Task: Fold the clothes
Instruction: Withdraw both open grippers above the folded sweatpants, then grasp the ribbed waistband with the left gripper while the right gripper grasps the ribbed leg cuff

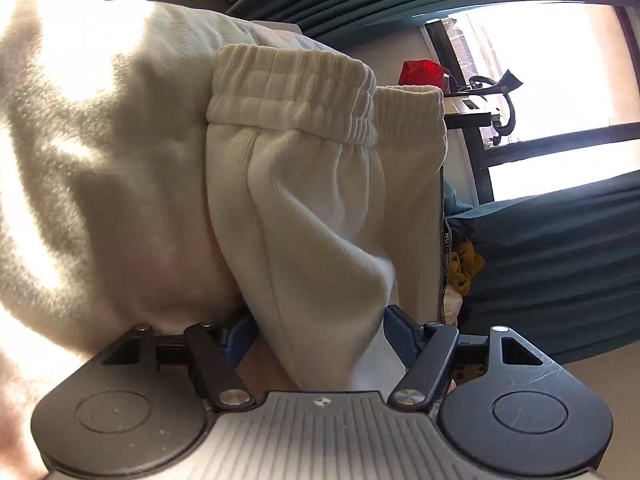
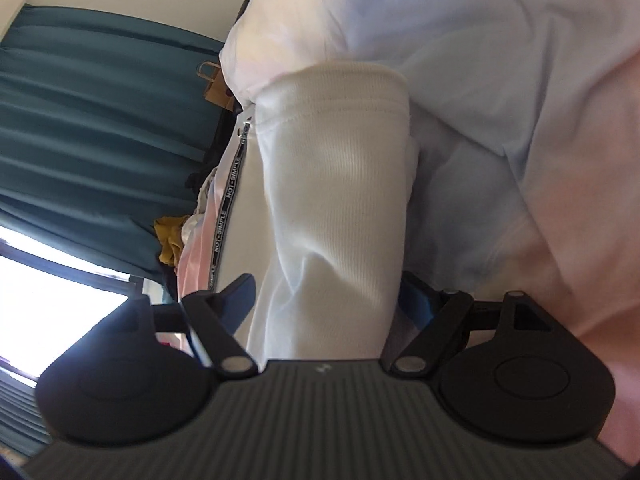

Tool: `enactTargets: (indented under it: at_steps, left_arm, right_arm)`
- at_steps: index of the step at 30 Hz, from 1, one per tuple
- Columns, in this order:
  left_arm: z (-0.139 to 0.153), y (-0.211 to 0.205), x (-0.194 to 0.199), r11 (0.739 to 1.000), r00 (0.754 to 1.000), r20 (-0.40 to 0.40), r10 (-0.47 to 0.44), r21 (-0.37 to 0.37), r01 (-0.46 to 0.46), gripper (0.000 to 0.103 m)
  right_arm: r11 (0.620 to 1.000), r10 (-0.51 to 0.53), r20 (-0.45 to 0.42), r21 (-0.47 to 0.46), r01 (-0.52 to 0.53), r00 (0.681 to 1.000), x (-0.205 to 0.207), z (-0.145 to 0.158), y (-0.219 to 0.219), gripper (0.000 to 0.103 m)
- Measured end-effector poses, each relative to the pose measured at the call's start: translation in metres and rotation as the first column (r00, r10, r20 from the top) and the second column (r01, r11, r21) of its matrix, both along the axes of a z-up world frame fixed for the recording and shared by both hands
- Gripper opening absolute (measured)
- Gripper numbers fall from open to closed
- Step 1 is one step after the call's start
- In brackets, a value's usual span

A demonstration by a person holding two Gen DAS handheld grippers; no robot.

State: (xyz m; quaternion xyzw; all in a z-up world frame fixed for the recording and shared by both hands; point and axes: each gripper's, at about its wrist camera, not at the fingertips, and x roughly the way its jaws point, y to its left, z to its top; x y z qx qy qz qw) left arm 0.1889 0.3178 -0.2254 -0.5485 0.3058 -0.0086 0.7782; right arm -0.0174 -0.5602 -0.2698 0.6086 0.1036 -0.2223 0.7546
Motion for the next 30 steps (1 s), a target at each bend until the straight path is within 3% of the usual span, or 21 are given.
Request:
enactTargets:
  at_steps: [3,4,8,10,12,15,20,22,26,30]
  left_arm:
    - [-0.007,0.010,0.019,1.000,1.000,0.005,0.014,-0.025,-0.014,0.056]
    - [-0.009,0.011,0.024,1.000,1.000,0.007,0.001,-0.030,-0.001,0.056]
    - [-0.015,0.014,0.038,0.999,1.000,0.018,0.006,-0.035,-0.006,0.055]
    - [-0.012,0.009,0.040,0.999,0.999,0.024,0.036,0.011,-0.036,0.044]
    - [-0.006,0.004,0.039,0.997,0.998,0.042,0.039,0.068,-0.042,0.025]
    - [0.012,0.005,0.029,0.994,0.996,0.068,0.050,0.091,-0.056,0.017]
    - [0.064,0.006,-0.019,0.985,0.981,0.187,0.053,0.152,-0.083,0.016]
    - [0.079,0.011,-0.041,0.987,0.975,0.211,0.067,0.129,-0.096,0.016]
    - [0.100,0.031,-0.083,0.986,0.972,0.205,0.116,0.092,-0.137,0.016]
    - [0.112,0.060,-0.139,0.986,0.981,0.149,0.128,0.087,-0.142,0.016]
  right_arm:
    - [0.992,0.012,-0.005,-0.129,-0.012,1.000,0.016,-0.004,0.002,0.075]
    - [0.983,0.019,-0.017,-0.180,-0.022,1.000,0.022,-0.004,0.003,0.069]
    - [0.977,-0.030,0.000,-0.211,0.029,1.000,0.032,-0.014,-0.002,0.052]
    - [0.974,-0.032,-0.005,-0.224,0.030,0.999,0.032,-0.009,-0.001,0.037]
    - [0.971,-0.033,-0.009,-0.238,0.030,0.999,0.032,-0.004,0.000,0.027]
    - [0.966,-0.036,-0.016,-0.258,0.030,0.999,0.032,0.004,0.002,0.017]
    - [0.963,-0.037,-0.012,-0.267,0.032,0.999,0.020,0.024,0.009,0.014]
    - [0.969,-0.036,-0.002,-0.243,0.035,0.999,0.010,0.032,0.013,0.014]
    - [0.978,-0.022,0.014,-0.209,0.025,1.000,-0.015,0.047,0.023,0.014]
    - [0.990,0.007,0.015,-0.144,-0.005,1.000,-0.035,0.052,0.030,0.013]
